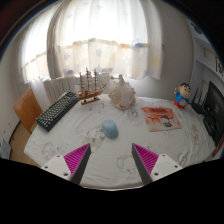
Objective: Arrange mouse
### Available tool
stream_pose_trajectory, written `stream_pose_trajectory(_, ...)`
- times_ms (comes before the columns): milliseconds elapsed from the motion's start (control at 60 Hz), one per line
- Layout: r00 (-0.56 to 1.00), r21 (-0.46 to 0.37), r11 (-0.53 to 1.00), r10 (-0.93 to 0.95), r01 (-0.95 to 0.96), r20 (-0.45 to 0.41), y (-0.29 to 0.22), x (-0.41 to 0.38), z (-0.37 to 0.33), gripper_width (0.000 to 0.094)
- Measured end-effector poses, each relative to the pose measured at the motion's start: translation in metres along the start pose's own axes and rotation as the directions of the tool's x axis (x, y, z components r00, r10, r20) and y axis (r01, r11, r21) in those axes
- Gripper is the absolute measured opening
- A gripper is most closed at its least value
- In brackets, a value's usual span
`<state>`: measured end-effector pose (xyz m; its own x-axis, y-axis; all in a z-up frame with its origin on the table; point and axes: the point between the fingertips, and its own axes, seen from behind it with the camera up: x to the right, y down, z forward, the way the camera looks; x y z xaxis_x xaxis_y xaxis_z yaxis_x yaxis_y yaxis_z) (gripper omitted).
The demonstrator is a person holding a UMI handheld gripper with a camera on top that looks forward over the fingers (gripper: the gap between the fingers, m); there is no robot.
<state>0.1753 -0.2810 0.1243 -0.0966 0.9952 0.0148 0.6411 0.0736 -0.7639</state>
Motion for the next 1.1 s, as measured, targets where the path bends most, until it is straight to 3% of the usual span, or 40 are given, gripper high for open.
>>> stream_pose_trajectory(400,0.996,0.149,0.988,0.048,-0.038,-0.069,-0.007,-0.013,0.099,0.0852)
stream_pose_trajectory(1100,0.999,0.099,0.995,0.015,-0.009,-0.052,-0.025,0.013,0.230,0.0854)
